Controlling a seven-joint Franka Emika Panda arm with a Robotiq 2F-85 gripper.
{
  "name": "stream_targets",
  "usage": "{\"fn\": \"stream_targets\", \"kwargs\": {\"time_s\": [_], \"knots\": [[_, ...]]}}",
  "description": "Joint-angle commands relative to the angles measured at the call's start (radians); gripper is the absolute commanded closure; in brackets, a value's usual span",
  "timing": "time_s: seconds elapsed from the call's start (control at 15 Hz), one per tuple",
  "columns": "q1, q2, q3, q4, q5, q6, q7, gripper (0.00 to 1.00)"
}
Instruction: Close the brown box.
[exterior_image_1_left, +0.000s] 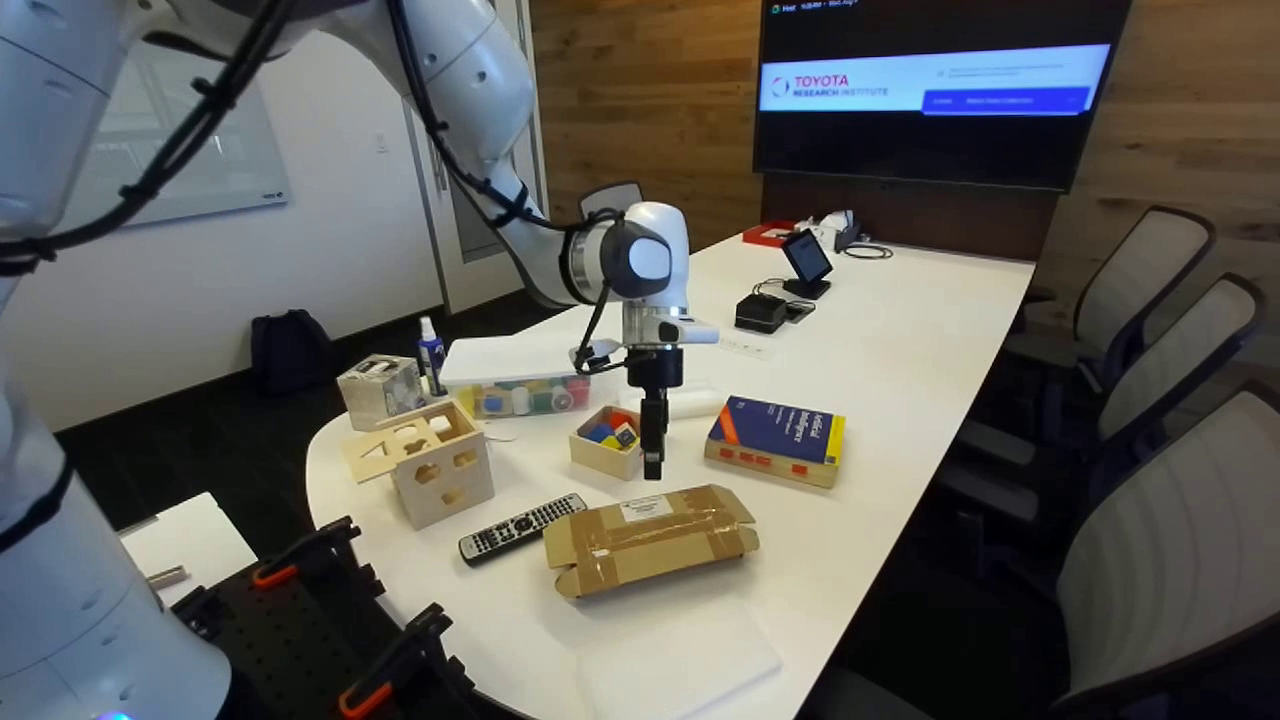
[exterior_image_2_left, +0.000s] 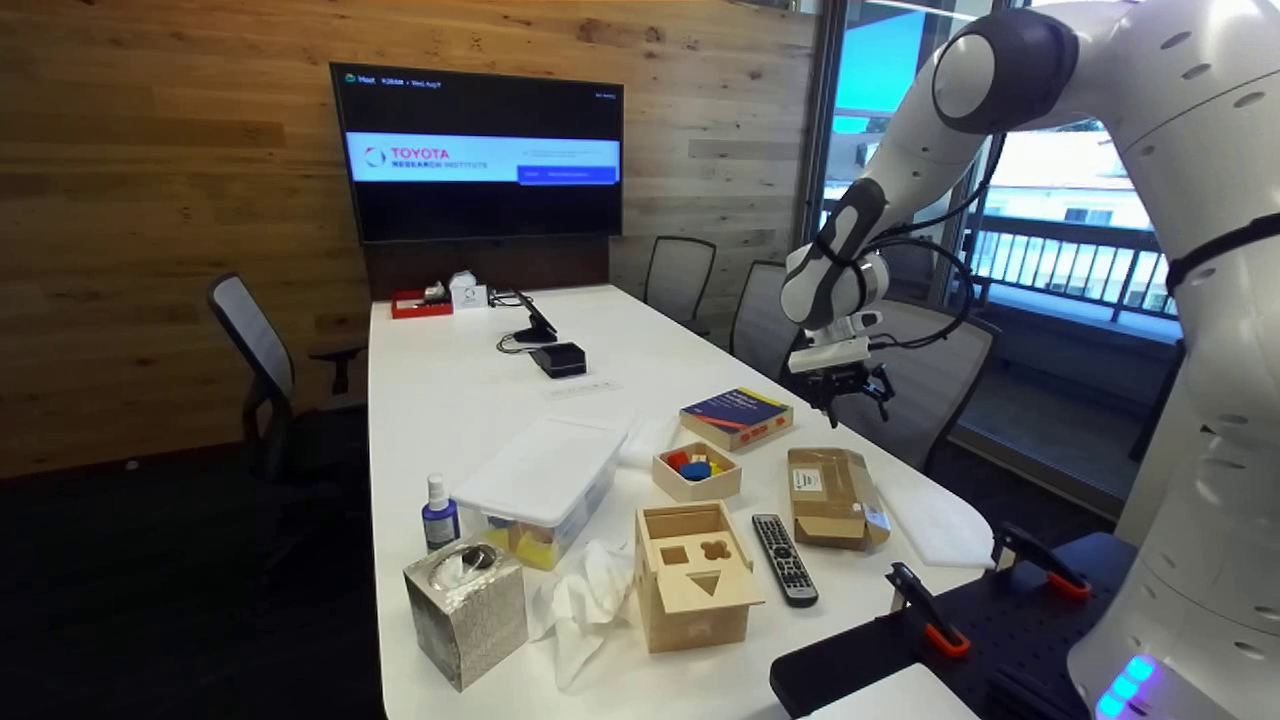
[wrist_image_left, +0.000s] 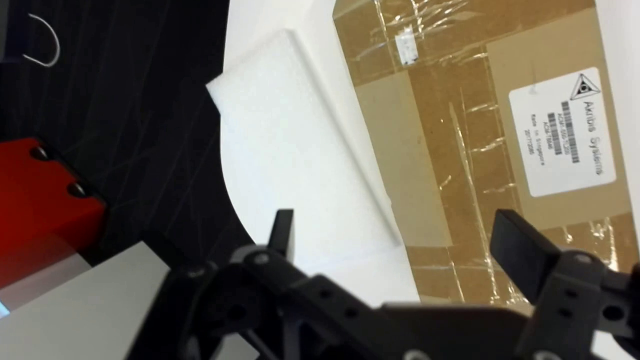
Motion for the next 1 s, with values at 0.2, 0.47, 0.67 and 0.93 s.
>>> {"fn": "stream_targets", "kwargs": {"time_s": [0.2, 0.47, 0.67, 0.93], "knots": [[-0.009, -0.188, 0.009, -0.185, -0.068, 0.173, -0.100, 0.00], [-0.014, -0.227, 0.015, -0.229, -0.058, 0.231, -0.167, 0.00], [-0.014, -0.241, 0.016, -0.247, -0.054, 0.251, -0.202, 0.00], [-0.011, -0.247, 0.015, -0.257, -0.052, 0.252, -0.224, 0.00]]}}
